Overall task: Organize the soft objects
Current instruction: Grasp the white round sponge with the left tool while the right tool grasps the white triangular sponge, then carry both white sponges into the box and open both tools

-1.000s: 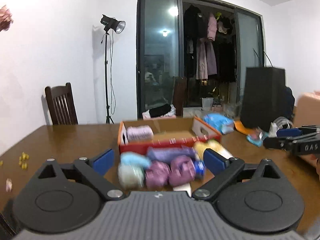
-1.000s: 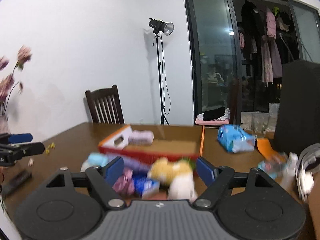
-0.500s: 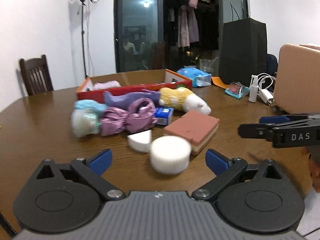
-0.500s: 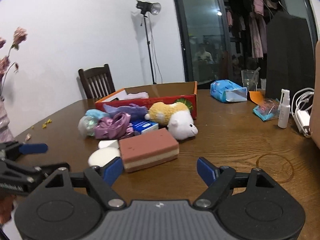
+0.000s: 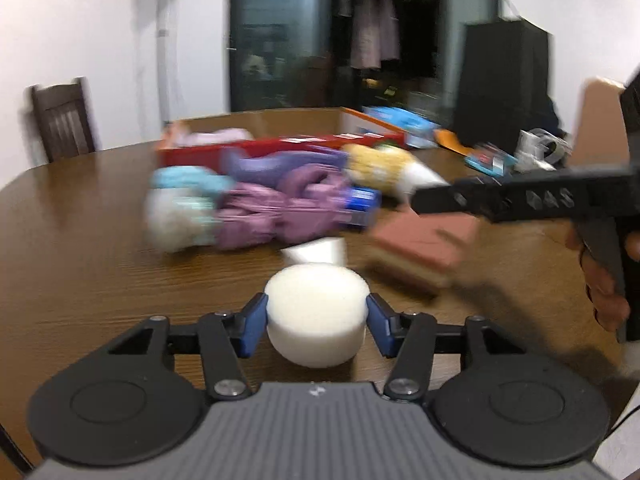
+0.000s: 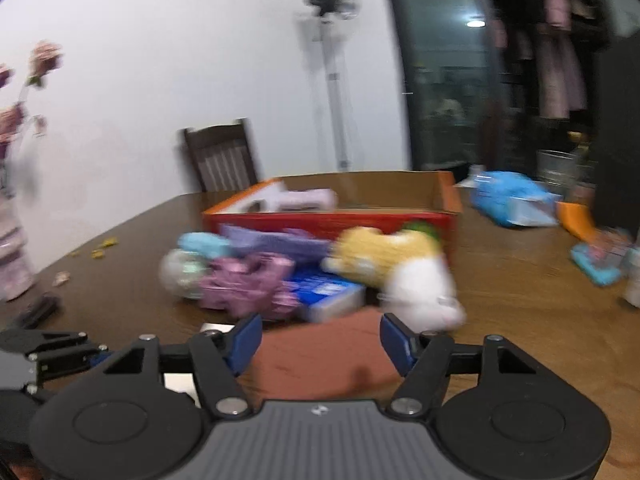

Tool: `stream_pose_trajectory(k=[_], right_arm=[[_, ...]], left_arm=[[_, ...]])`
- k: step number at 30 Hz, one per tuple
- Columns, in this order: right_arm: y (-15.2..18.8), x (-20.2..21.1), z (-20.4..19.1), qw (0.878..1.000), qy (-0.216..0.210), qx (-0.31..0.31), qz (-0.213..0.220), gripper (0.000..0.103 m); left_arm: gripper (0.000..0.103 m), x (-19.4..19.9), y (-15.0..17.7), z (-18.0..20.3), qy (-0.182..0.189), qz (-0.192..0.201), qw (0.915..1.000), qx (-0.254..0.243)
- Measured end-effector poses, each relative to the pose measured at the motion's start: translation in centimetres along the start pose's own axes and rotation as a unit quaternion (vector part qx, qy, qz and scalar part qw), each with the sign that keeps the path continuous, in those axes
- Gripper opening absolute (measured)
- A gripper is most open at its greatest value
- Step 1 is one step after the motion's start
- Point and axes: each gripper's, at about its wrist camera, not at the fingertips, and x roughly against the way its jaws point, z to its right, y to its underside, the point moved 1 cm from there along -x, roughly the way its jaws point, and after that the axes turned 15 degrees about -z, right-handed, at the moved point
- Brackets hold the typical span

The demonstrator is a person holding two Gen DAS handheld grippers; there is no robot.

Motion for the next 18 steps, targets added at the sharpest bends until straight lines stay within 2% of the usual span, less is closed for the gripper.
stream_pose_trajectory(k=[3, 6, 8, 10, 14, 15, 17, 18], right_arm=[[-1.0, -2.4, -3.3, 0.999, -0.031, 0.037, -0.023, 0.062], [-1.6, -5.3, -6.3, 0.997, 0.002, 0.047, -0.056, 0.06], [-1.5, -6.8, -8.1, 0.995, 0.049, 0.055, -0.074, 0.06], [-1.3, -7.7, -8.6, 0.992, 0.076, 0.052, -0.082, 0.06], [-1.0, -8.9, -7.9, 0.991, 0.088, 0.027, -0.097, 0.058], [-0.9, -9.0, -7.7, 0.991, 0.091, 0.025, -0.097, 0.055], [-0.9, -9.1, -7.5, 0.991, 0.09, 0.023, -0.092, 0.034], [-0.9, -9.1, -7.6, 0.991, 0.091, 0.022, -0.09, 0.033]], left_arm=[[0.054, 0.6, 0.3, -3.8, -0.05, 0.003, 0.9978, 0.042], [0.054, 0.3, 0.3, -6.4, -0.071, 0.001, 0.9942, 0.081], [0.055, 0.1, 0.2, -7.4, -0.069, 0.006, 0.9934, 0.092], [0.055, -0.1, 0.2, -7.9, -0.061, 0.009, 0.9937, 0.093], [0.055, -0.6, -0.1, -8.2, -0.04, 0.008, 0.9957, 0.083], [0.055, -0.6, -0.2, -8.1, -0.037, 0.01, 0.9962, 0.078], [0.056, -0.3, 0.0, -7.7, -0.032, 0.017, 0.9967, 0.073], [0.056, -0.1, 0.1, -7.6, -0.03, 0.019, 0.9968, 0.071]])
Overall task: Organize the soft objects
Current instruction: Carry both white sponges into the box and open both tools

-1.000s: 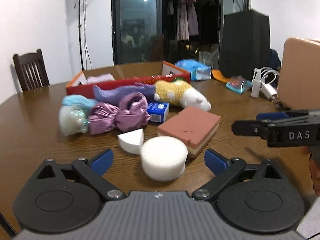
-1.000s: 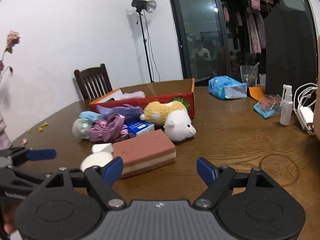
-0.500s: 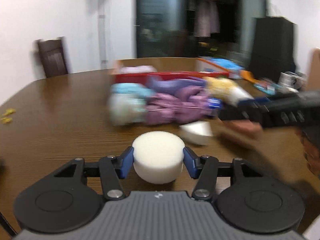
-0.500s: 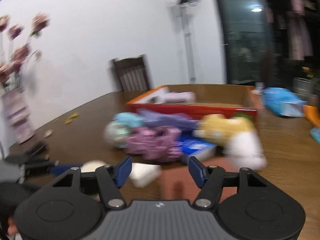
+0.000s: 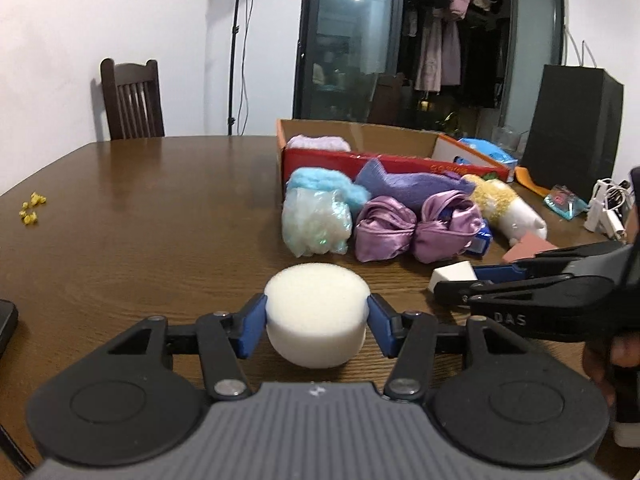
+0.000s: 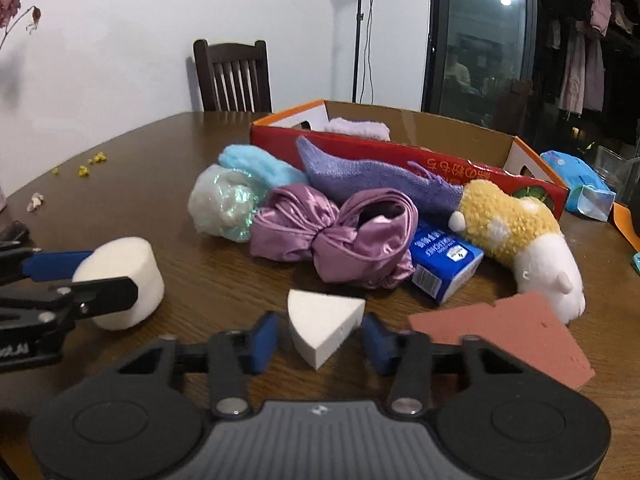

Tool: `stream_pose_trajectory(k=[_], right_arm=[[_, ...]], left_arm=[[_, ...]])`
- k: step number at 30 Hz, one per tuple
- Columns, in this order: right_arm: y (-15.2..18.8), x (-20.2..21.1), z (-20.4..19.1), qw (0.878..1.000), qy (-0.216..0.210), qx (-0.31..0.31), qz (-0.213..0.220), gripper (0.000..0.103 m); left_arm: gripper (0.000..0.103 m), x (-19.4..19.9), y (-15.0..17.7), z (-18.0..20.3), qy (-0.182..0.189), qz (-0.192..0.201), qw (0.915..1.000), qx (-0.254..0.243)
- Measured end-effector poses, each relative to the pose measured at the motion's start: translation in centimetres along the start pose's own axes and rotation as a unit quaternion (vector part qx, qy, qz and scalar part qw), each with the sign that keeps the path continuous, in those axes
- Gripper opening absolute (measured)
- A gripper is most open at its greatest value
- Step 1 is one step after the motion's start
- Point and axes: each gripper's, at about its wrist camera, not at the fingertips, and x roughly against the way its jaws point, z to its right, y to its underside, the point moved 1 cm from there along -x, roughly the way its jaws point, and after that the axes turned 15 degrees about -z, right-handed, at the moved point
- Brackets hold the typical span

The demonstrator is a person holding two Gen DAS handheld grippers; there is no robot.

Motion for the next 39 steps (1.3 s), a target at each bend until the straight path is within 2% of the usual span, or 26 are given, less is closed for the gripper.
stream_pose_trajectory(k=[7, 9, 15, 19, 22, 24, 26, 29, 31, 33, 35, 37, 39], right_arm=[[1.2, 2.3, 0.0, 1.0, -0.015, -0.003, 0.025, 0.032], [1.9, 4.1, 0.4, 0.999, -0.022, -0.005, 0.041, 0.032], [4.1, 9.4, 3.8, 0.996, -0.004, -0.029, 0.081, 0.032], [4.5, 10.4, 7.3, 0.994, 0.012, -0.057, 0.091, 0.032], [3.8, 10.4, 9.2, 0.994, 0.004, -0.056, 0.095, 0.032], [1.9, 10.2, 10.6, 0.994, -0.006, -0.043, 0.102, 0.032], [-1.3, 9.6, 12.6, 0.993, -0.019, -0.035, 0.108, 0.032], [-8.3, 6.6, 15.8, 0.995, -0.025, -0.018, 0.096, 0.032], [-13.9, 2.9, 17.9, 0.997, -0.03, -0.006, 0.064, 0.032], [-18.7, -1.1, 19.3, 0.999, -0.03, -0.001, 0.03, 0.032], [-22.9, -5.8, 20.7, 1.0, 0.003, 0.001, -0.011, 0.032], [-25.4, -9.3, 21.4, 0.999, 0.034, 0.011, -0.04, 0.032], [-27.4, -12.7, 22.0, 0.996, 0.044, 0.016, -0.071, 0.033]], left_arm=[[0.055, 1.8, 0.5, 1.0, 0.005, 0.017, 0.9998, -0.007], [0.055, 2.3, 0.3, 2.1, 0.019, 0.021, 0.9995, -0.013], [0.055, 3.0, -0.5, 7.1, 0.068, 0.038, 0.995, -0.063], [0.055, 2.2, -1.9, 9.2, 0.088, 0.041, 0.9923, -0.078], [0.055, 1.2, -5.0, 9.4, 0.097, 0.036, 0.9921, -0.071], [0.055, 0.5, -7.9, 9.3, 0.1, 0.041, 0.9917, -0.07], [0.056, -1.2, -12.6, 8.7, 0.108, 0.04, 0.991, -0.068], [0.056, -6.3, -20.6, 7.7, 0.112, 0.001, 0.9928, -0.043], [0.056, -11.0, -25.2, 7.6, 0.102, -0.039, 0.9931, -0.043], [0.056, -16.2, -28.8, 7.5, 0.069, -0.076, 0.9939, -0.041], [0.056, -20.9, -31.4, 6.7, 0.067, -0.121, 0.9903, -0.018], [0.055, -24.3, -33.1, 6.1, 0.05, -0.135, 0.9896, 0.001], [0.056, -26.6, -34.0, 6.1, 0.044, -0.145, 0.9884, -0.008]])
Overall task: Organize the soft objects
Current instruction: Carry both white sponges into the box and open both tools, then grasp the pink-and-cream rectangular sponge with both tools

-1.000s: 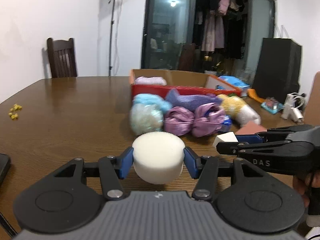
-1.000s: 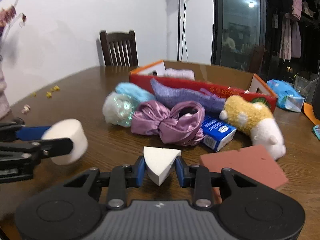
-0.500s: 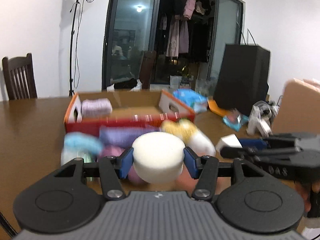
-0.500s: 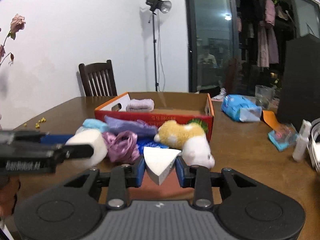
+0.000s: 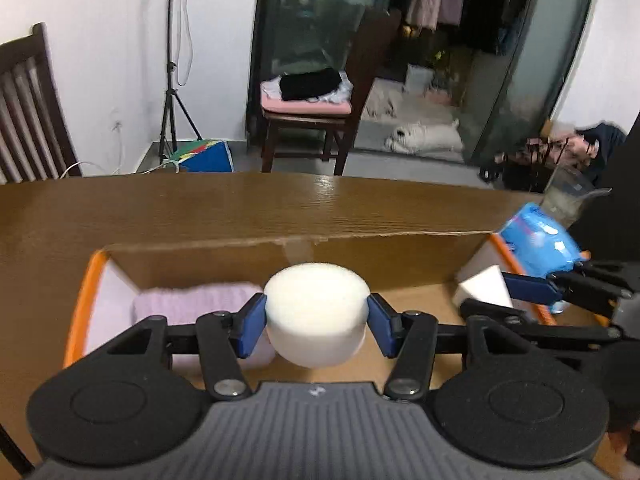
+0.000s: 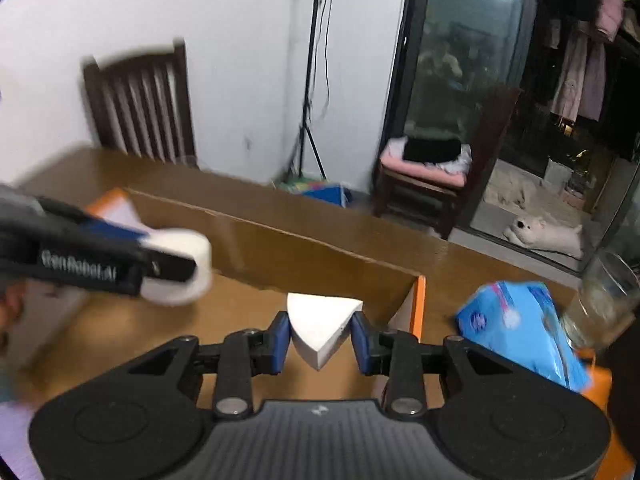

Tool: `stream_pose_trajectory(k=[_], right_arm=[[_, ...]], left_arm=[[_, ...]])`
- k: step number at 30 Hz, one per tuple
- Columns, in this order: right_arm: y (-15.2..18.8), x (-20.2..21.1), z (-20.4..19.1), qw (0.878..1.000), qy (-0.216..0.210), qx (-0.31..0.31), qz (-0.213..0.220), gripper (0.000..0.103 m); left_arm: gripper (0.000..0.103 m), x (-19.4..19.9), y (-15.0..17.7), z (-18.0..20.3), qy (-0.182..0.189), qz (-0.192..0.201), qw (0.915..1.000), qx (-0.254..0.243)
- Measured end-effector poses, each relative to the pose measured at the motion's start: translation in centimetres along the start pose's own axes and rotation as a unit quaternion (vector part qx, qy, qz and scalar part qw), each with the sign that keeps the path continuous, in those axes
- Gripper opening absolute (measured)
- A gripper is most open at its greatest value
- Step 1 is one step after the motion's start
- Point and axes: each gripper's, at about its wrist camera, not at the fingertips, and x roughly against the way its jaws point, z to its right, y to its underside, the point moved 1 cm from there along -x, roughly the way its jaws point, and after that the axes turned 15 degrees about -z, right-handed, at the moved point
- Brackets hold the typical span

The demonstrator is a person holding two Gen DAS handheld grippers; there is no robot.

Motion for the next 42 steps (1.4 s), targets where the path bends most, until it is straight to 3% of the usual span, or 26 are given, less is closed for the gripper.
stream_pose_trajectory(k=[2, 3, 5, 7, 12, 16, 19, 23, 29, 35, 38, 42], right_arm=[[-1.2, -2.0, -0.2, 1.0, 0.01, 0.001, -0.027, 0.035], [-1.6, -2.7, -0.2, 0.999, 0.017, -0.001, -0.034, 0.037], [-1.9, -3.2, -0.3, 0.999, 0.024, -0.004, -0.031, 0.051], [-1.8, -3.0, -0.3, 0.999, 0.024, -0.012, -0.021, 0.058], [-1.1, -0.7, 0.4, 0.999, 0.03, -0.013, -0.003, 0.058], [0.3, 4.4, 1.1, 0.999, 0.034, -0.014, 0.02, 0.058], [2.9, 9.6, 1.4, 0.998, 0.034, -0.014, 0.057, 0.061], [7.5, 16.7, 1.3, 0.994, 0.029, -0.017, 0.103, 0.065], [13.5, 23.2, -0.8, 0.988, 0.001, -0.016, 0.15, 0.068], [22.0, 26.4, -3.8, 0.977, -0.057, -0.032, 0.201, 0.07], [26.8, 26.8, -5.3, 0.972, -0.06, -0.039, 0.224, 0.077], [32.4, 26.3, -7.0, 0.969, -0.055, -0.047, 0.235, 0.077]], left_arm=[[0.068, -1.4, -0.6, 0.0, -0.002, -0.011, 0.9999, -0.004], [0.068, -1.7, -0.7, 0.1, -0.007, -0.014, 0.9999, -0.006], [0.068, -2.2, -0.7, 0.0, -0.012, -0.016, 0.9996, -0.018], [0.069, -2.0, -0.5, -0.3, -0.005, -0.014, 0.9998, -0.013], [0.069, 0.3, 0.1, -0.7, 0.001, -0.003, 1.0, -0.007], [0.074, 5.7, 1.8, -0.9, -0.009, 0.021, 0.9996, -0.014], [0.076, 10.9, 5.1, -1.8, -0.003, 0.051, 0.9986, -0.015], [0.076, 17.1, 10.3, -2.7, -0.028, 0.085, 0.996, -0.01], [0.079, 23.6, 17.6, -2.8, -0.034, 0.136, 0.9901, 0.007], [0.08, 25.3, 27.9, -1.9, -0.083, 0.199, 0.9762, 0.02], [0.085, 25.9, 33.8, -1.6, -0.079, 0.229, 0.9699, 0.024], [0.088, 25.8, 40.5, -0.5, -0.087, 0.254, 0.9629, 0.02]])
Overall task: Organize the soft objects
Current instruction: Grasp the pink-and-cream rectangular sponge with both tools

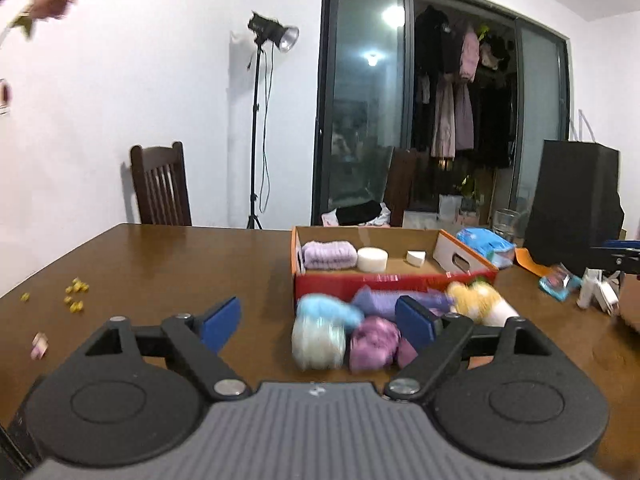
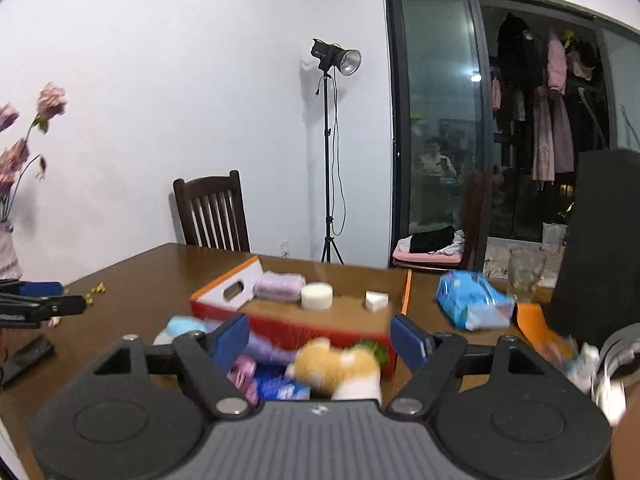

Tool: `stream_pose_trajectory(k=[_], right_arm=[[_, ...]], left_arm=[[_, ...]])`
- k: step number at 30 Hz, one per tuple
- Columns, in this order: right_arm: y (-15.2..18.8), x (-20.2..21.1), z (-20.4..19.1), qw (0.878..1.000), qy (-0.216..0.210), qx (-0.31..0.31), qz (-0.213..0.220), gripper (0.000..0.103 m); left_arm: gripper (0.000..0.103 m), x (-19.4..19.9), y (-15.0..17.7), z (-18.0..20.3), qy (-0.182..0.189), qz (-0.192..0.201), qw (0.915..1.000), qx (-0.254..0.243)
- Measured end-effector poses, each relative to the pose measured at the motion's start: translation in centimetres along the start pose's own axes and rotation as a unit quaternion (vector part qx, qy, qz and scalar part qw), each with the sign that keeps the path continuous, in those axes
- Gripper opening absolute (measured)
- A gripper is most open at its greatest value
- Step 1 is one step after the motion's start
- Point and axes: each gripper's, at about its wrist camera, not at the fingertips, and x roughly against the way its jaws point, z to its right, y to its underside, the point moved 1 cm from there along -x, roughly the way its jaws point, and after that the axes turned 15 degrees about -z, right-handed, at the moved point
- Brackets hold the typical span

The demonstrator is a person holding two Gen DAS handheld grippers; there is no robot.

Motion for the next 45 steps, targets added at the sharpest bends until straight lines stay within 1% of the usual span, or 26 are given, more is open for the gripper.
stream_pose_trajectory(k=[2, 3, 4, 6, 7, 9, 11, 13, 16, 19, 23, 27, 29, 30, 32, 33, 35, 37, 39, 40, 42, 43, 45], right_arm=[[2.9, 0.9, -0.7, 1.0, 0.002, 0.001, 0.001, 0.078], [4.2, 1.3, -1.2, 1.0, 0.004, 0.0, 0.002, 0.079], [5.7, 1.7, -1.4, 1.0, 0.006, -0.005, -0.001, 0.082], [8.5, 2.4, -1.8, 1.0, 0.003, -0.027, -0.009, 0.083], [9.4, 2.5, -1.7, 0.999, -0.004, -0.039, -0.015, 0.083], [10.7, 2.1, -1.8, 0.998, -0.013, -0.053, -0.028, 0.083], [11.8, 1.6, -2.0, 0.998, -0.003, -0.048, -0.038, 0.083], [12.1, 1.3, -2.2, 0.998, 0.013, -0.046, -0.038, 0.083], [12.0, 0.8, -1.6, 0.998, 0.008, -0.056, -0.037, 0.082], [11.5, -0.2, -0.7, 0.997, 0.009, -0.064, -0.042, 0.081], [10.3, -2.2, 0.8, 0.996, -0.002, -0.072, -0.054, 0.075], [8.6, -5.0, 1.8, 0.995, -0.014, -0.066, -0.073, 0.069], [7.7, -6.4, 2.3, 0.994, -0.028, -0.065, -0.079, 0.062], [7.3, -7.2, 2.5, 0.994, -0.036, -0.067, -0.081, 0.06], [6.7, -8.8, 2.7, 0.993, -0.046, -0.067, -0.087, 0.053], [6.4, -9.6, 2.8, 0.992, -0.047, -0.068, -0.091, 0.051], [6.2, -11.2, 3.0, 0.991, -0.047, -0.073, -0.104, 0.045], [6.4, -12.1, 3.0, 0.988, -0.056, -0.081, -0.119, 0.041], [6.8, -12.2, 3.1, 0.985, -0.076, -0.094, -0.119, 0.036], [7.0, -12.0, 3.0, 0.984, -0.085, -0.099, -0.12, 0.033], [7.6, -11.2, 2.4, 0.983, -0.092, -0.105, -0.123, 0.032], [7.9, -10.8, 2.0, 0.982, -0.094, -0.104, -0.124, 0.032], [8.7, -9.7, 1.0, 0.982, -0.092, -0.109, -0.125, 0.032]], left_arm=[[0.089, 1.2, 2.6, 0.4, -0.015, 0.001, 0.9998, 0.013], [0.089, 1.7, 3.6, 0.3, -0.016, 0.001, 0.9998, 0.015], [0.089, 2.2, 4.8, 0.6, -0.016, 0.002, 0.9997, 0.02], [0.091, 2.7, 6.7, 1.0, -0.006, -0.005, 0.9997, 0.024], [0.091, 2.7, 7.6, 1.3, 0.005, -0.016, 0.9995, 0.026], [0.091, 2.4, 8.4, 1.7, 0.025, -0.035, 0.9989, 0.019], [0.091, 1.9, 8.7, 2.5, 0.033, -0.046, 0.9984, 0.002], [0.091, 1.5, 8.7, 3.3, 0.033, -0.048, 0.9983, -0.006], [0.091, 0.7, 8.3, 4.2, 0.04, -0.047, 0.9981, -0.005], [0.091, -0.1, 7.9, 5.1, 0.045, -0.041, 0.998, -0.016], [0.089, -2.3, 6.9, 7.2, 0.054, -0.036, 0.9964, -0.055], [0.086, -4.2, 5.9, 9.2, 0.075, -0.029, 0.9921, -0.096], [0.083, -5.2, 5.4, 9.8, 0.08, -0.031, 0.9919, -0.094], [0.082, -5.8, 5.1, 10.1, 0.08, -0.037, 0.9922, -0.089], [0.073, -7.3, 4.8, 10.5, 0.088, -0.057, 0.9921, -0.068], [0.071, -7.9, 4.8, 10.6, 0.094, -0.065, 0.9918, -0.057], [0.06, -9.0, 4.6, 10.9, 0.108, -0.08, 0.9903, -0.035], [0.056, -9.9, 4.2, 10.9, 0.121, -0.089, 0.9885, -0.008], [0.046, -10.9, 3.9, 10.7, 0.146, -0.11, 0.9828, 0.029], [0.04, -11.4, 3.8, 10.5, 0.159, -0.121, 0.9785, 0.05], [0.037, -12.2, 4.1, 10.0, 0.188, -0.144, 0.9683, 0.081], [0.034, -12.3, 4.3, 10.0, 0.195, -0.15, 0.9655, 0.086], [0.033, -11.9, 4.8, 9.7, 0.202, -0.149, 0.9643, 0.084]])
